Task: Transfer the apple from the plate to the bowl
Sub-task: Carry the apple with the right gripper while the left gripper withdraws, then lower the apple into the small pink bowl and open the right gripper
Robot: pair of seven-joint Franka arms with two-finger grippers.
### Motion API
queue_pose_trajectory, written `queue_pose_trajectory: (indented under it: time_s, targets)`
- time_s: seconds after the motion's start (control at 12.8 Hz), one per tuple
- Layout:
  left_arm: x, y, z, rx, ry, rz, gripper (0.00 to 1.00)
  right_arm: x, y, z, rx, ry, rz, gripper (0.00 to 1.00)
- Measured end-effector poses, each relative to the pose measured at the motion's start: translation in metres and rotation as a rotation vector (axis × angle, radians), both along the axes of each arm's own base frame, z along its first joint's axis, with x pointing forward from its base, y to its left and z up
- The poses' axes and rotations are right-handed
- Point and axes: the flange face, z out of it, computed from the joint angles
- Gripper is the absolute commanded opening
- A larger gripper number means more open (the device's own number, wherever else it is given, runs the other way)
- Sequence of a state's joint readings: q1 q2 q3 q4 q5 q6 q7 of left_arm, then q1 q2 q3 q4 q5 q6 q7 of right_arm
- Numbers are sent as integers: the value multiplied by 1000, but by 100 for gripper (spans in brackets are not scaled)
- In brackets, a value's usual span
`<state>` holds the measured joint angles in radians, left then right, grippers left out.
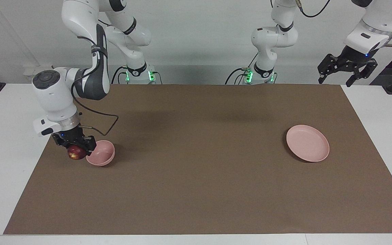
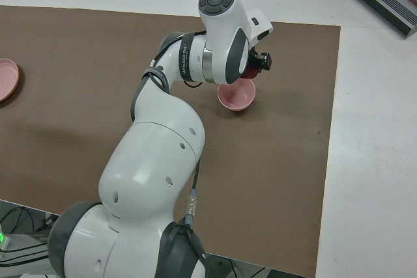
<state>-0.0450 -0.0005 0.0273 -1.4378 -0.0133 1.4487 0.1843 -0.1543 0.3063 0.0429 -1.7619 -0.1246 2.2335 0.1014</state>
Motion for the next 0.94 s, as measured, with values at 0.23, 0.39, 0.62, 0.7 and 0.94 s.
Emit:
queue_pose_trajectory:
  time_s: [0.23, 0.39, 0.62, 0.7, 0.94]
  targets:
    - [-2, 2, -1, 25, 15, 1, 100, 0, 7, -11, 6, 18, 2, 0]
    - [-4, 2, 1, 26, 15, 1, 100, -4, 20, -27, 14, 45, -7, 0]
    - [-5, 4, 2, 26, 13, 5, 100, -4, 27, -55, 22, 79, -12, 30]
    - [-5, 4, 2, 26, 13, 6, 100, -1, 28, -65, 25, 69, -16, 99]
    - [-5, 6, 2, 26, 13, 9, 100, 1, 29, -82, 30, 64, -20, 100]
